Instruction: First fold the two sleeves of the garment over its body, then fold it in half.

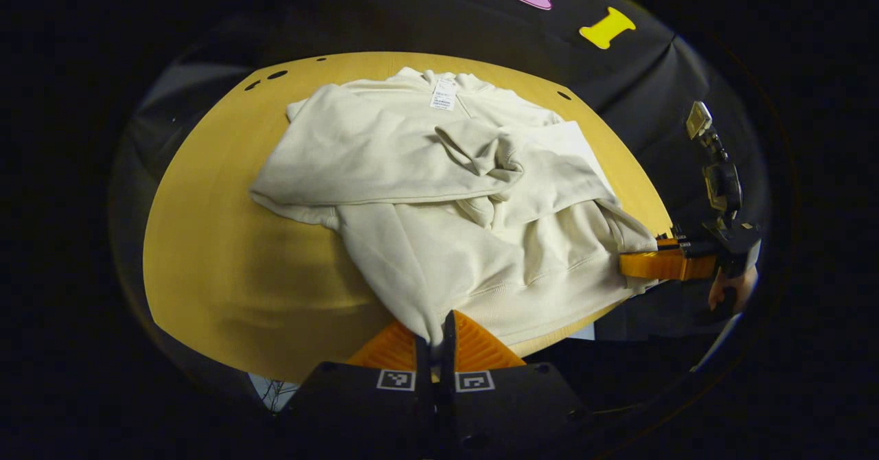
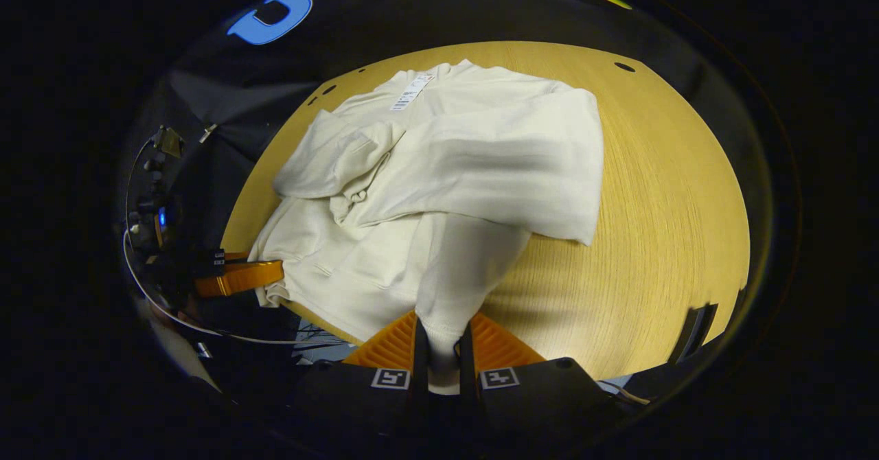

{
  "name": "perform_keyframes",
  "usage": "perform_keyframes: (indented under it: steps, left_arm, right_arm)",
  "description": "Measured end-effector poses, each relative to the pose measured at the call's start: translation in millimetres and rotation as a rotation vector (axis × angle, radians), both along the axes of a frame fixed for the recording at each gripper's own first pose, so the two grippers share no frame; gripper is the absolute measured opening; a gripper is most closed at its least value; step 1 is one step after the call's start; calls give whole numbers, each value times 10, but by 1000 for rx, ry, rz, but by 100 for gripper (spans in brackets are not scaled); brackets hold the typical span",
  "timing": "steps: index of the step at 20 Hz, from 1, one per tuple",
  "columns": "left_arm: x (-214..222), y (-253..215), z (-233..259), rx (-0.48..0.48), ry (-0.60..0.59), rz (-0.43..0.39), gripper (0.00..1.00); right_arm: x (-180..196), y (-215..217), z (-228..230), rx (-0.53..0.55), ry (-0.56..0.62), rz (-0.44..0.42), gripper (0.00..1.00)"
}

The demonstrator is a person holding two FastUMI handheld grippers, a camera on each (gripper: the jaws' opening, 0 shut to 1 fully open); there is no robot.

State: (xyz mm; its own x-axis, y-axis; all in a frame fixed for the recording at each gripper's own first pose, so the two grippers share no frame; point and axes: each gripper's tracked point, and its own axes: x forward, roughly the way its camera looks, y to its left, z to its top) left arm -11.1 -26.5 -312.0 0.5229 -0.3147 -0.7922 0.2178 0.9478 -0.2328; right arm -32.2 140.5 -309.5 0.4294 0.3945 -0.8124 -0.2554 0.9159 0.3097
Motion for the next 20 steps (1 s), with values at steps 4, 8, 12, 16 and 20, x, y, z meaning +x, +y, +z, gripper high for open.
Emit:
perform_keyframes:
  steps: [4, 8, 12, 16, 20]
  left_arm:
    - [80, 2, 234, -26, -8, 11, 7]
    - [218, 4, 513, -76, -41, 56, 7]
    - [358, 95, 1038, -109, -113, 104, 7]
    - [570, 193, 1470, -102, -196, 124, 7]
    - [604, 398, 1600, -119, -234, 167, 7]
  right_arm:
    - [83, -15, 206, 72, -2, -17, 22]
    - [251, -33, 558, 163, -45, -75, 22]
    - [553, -3, 980, 203, -134, -102, 22]
    - [921, 48, 1372, 211, -249, -118, 22]
    - [1281, 79, 1549, 245, -298, -171, 22]
